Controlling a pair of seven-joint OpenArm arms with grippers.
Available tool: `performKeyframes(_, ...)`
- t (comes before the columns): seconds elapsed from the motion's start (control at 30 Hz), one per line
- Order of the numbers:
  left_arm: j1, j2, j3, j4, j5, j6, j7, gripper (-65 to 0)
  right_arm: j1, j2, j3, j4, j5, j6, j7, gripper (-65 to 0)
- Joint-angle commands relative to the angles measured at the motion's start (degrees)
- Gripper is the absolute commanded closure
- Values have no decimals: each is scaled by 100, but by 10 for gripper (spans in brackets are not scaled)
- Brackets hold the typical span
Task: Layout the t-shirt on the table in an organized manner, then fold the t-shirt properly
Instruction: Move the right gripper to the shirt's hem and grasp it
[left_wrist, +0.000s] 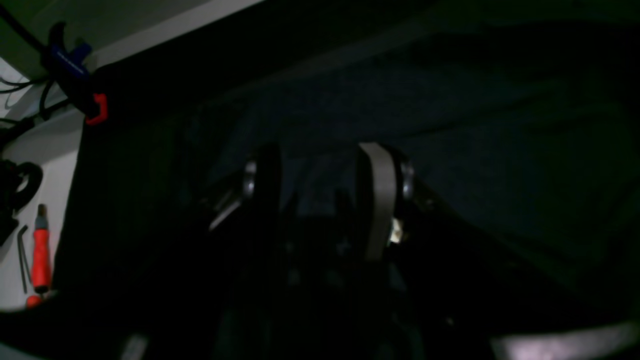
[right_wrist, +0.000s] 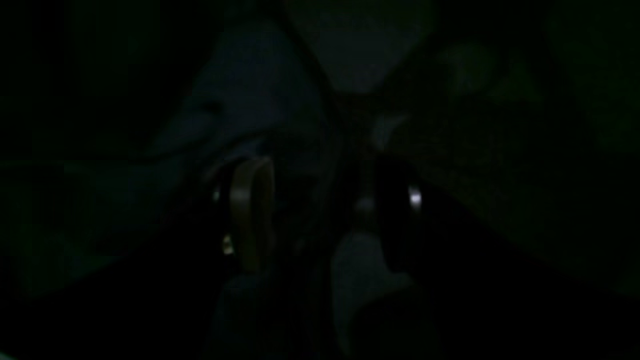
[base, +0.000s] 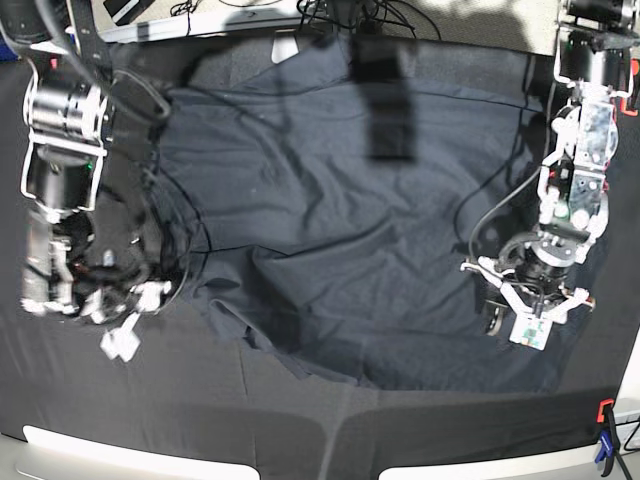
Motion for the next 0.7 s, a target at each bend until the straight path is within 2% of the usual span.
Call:
performKeyframes(0.0, -125, -63, -37, 118, 17, 70, -151, -219, 195, 74, -46, -15, 63, 0, 254, -314)
performKeyframes(0.13, -125, -63, -37, 118, 15, 70, -153, -219, 179, 39, -210, -271, 59, 11, 278, -314)
performKeyframes(0.2, -125, -61, -37, 118, 15, 70, -155, -219, 181, -20, -219, -271, 63, 170, 282, -298)
performKeyframes(0.27, -122, -61, -37, 118, 15, 70, -153, -219, 188, -81, -216, -271, 83, 323, 326, -228)
performKeyframes(0.37, -122, -63, -37, 118, 17, 70, -151, -219, 195, -166, -216, -271, 85, 341, 352, -67)
performKeyframes(0.43, -120, -63, -37, 118, 17, 70, -149, -219, 197, -192, -212, -229, 85, 341, 358, -2)
performKeyframes(0.53, -90, -63, -39, 118, 20, 70, -153, -219, 192, -195, -212, 68, 85, 498, 328, 0)
performKeyframes(0.67, -52, -63, -37, 118, 125, 70, -151, -219, 105, -258, -212, 970, 79, 516, 192, 0)
